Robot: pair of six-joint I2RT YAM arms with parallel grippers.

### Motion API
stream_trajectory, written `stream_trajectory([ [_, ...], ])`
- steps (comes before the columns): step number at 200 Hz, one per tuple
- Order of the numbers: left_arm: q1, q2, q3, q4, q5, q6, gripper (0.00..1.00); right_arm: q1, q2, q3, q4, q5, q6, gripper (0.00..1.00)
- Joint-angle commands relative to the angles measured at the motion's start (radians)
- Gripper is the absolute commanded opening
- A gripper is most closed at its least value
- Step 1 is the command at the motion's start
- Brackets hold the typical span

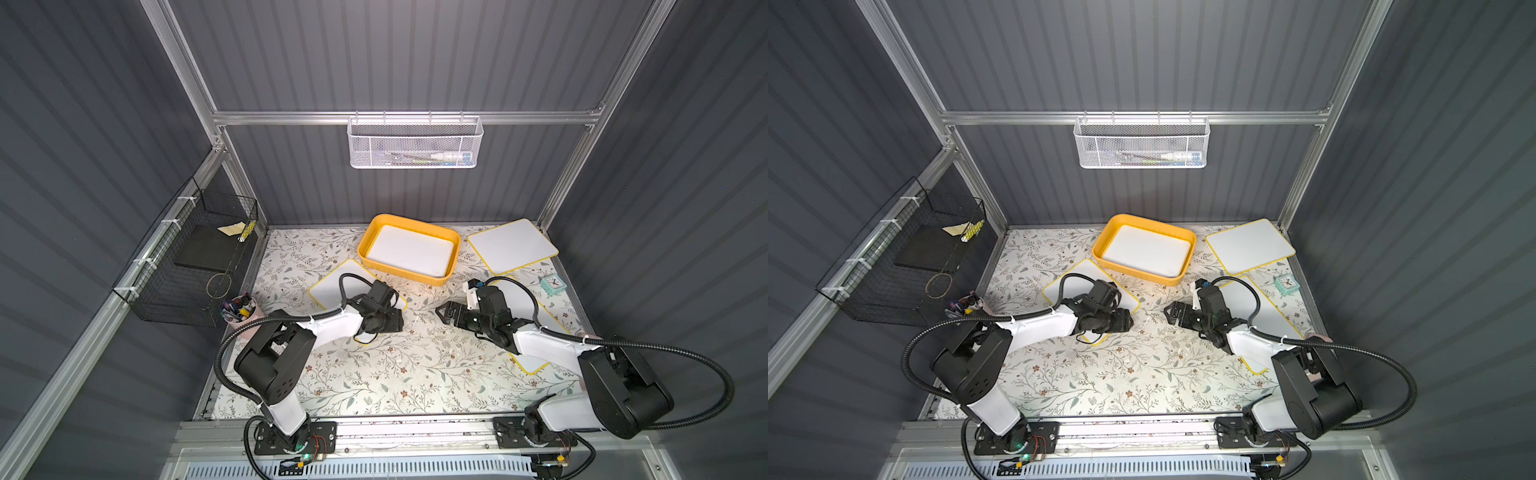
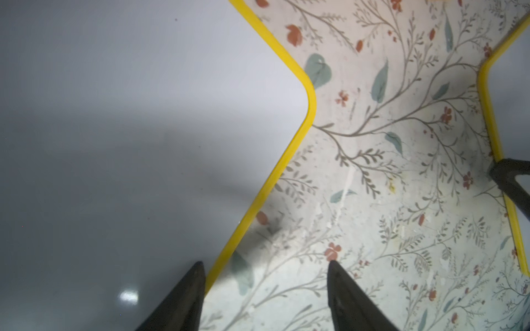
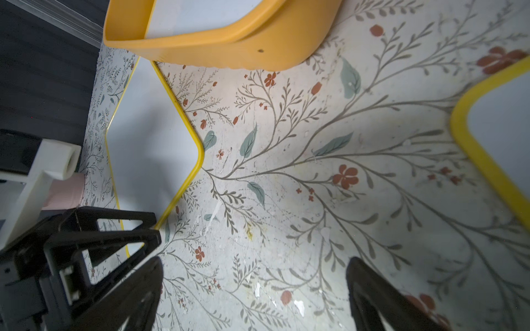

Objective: Put the whiteboard into the storage box
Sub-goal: Move the whiteboard to the center of the board.

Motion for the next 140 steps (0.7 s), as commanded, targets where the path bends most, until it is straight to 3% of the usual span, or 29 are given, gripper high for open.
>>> stream_trajectory([
  [1,-0.133,0.082,0.031,-0.075,-0.071,-0.124,0.68,-0.003,0.015,0.031,-0.005,-0.004,-0.001,0.99],
  [29,-0.293,0.213,0.204,-0.084,-0.138,-0.144,0.68,-0.003,0.02,0.034,-0.008,-0.007,0.001,0.99],
  [54,-0.374,0.299,0.358,-0.176,-0.208,-0.115,0.69,-0.005,0.035,0.041,-0.024,0.011,-0.004,0.99],
  [108,-0.368,0.145,0.312,-0.229,-0.396,-0.058,0.72,-0.015,0.053,0.052,-0.032,0.006,0.002,0.99],
  [140,-0.303,0.056,0.259,-0.253,-0.385,-0.063,0.73,-0.023,0.049,0.048,-0.026,0.002,0.003,0.99],
])
